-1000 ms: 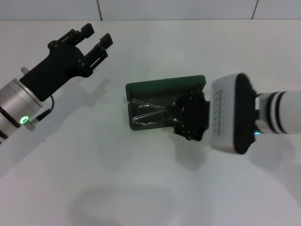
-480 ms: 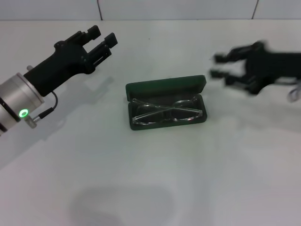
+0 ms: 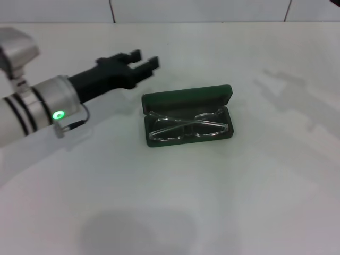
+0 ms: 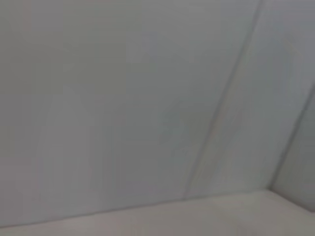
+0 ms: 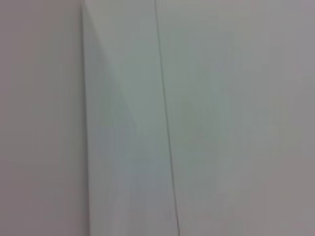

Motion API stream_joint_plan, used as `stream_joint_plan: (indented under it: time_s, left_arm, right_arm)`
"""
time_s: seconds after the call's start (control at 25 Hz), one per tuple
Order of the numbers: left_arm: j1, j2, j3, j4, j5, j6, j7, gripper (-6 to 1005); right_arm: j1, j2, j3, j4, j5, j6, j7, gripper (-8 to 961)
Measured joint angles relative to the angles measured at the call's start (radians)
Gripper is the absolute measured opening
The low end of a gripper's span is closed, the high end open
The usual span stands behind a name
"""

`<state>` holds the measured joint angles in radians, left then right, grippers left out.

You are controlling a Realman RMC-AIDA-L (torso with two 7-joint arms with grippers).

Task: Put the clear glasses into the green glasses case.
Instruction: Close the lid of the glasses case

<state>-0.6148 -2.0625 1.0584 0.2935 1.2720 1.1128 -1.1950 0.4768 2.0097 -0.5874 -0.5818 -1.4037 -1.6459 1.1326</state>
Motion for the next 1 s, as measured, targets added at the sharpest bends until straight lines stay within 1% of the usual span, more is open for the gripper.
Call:
stream_joint_plan:
  time_s: [0.2, 0.32, 0.44, 0.6, 1.0]
  left_arm:
    - [-0.067, -0.019, 0.000, 0.001, 0.103, -0.086, -0.048, 654]
    - [-0.091, -0.025, 0.001, 0.001, 0.169, -0.117, -0.080, 655]
    - [-0.096, -0.026, 0.018, 0.000, 0.189, -0.119, -0.090, 656]
    - [-0.090, -0.026, 0.069, 0.002, 0.188, -0.111, -0.098, 657]
    - [-0.059, -0.025, 0.110, 0.003, 0.219, -0.081, -0.068, 659]
  right_arm:
    - [-0.006, 0.005, -0.020, 0.009, 0.002, -0.006, -0.015, 358]
    - [-0.004, 0.006, -0.026, 0.019, 0.000, 0.000, -0.026, 471]
    - [0.002, 0.005, -0.032, 0.036, 0.000, 0.008, -0.046, 584]
    - [0.004, 0.005, -0.040, 0.038, -0.001, 0.021, -0.050, 589]
    - [0.018, 0.004, -0.060, 0.039, -0.001, 0.066, -0.072, 590]
